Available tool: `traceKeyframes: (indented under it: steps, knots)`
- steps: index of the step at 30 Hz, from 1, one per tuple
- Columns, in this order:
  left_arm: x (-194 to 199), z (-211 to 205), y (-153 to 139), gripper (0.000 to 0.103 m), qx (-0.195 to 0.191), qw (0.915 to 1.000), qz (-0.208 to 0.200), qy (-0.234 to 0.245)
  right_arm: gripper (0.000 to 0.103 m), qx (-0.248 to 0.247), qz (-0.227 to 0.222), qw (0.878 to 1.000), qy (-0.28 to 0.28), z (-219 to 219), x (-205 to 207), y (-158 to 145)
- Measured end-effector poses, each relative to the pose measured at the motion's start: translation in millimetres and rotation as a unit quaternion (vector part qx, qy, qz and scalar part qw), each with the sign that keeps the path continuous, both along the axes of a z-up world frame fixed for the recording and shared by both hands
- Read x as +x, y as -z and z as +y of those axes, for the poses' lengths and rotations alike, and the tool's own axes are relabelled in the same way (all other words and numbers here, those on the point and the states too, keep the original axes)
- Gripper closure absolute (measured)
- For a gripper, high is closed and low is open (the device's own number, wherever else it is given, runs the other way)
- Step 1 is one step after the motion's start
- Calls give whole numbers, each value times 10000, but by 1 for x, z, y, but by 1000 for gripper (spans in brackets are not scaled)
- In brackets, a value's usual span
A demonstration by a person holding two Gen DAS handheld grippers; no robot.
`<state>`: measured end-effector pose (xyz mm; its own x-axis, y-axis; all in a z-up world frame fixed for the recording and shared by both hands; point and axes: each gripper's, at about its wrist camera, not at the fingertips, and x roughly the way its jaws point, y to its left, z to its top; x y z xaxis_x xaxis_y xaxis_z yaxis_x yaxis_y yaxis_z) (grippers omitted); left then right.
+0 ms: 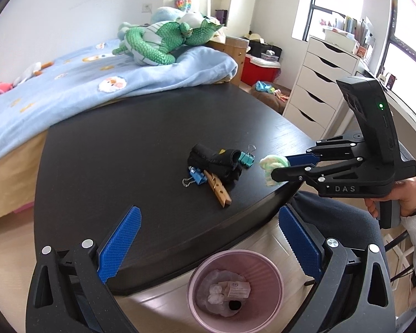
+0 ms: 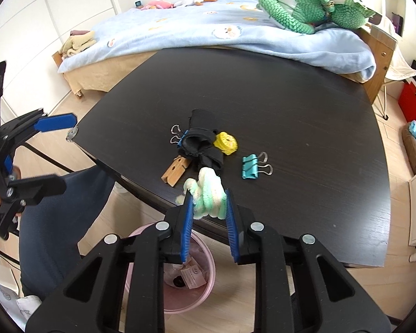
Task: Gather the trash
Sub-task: 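Grasp the black fabric brace with the left gripper while the right gripper holds the glove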
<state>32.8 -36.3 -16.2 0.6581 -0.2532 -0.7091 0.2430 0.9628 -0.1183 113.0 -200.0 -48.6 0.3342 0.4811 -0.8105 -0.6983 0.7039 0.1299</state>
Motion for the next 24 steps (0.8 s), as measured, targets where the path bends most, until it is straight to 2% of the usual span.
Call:
traceKeyframes:
  steps: [9, 24]
  knots:
    - [46, -13, 1, 7, 141, 9979, 182, 613, 81, 30, -15, 9999, 129, -18, 1, -5]
    - [115, -37, 34, 7, 582, 9834, 661, 1586, 81, 16, 2, 9997, 233, -29, 4, -5]
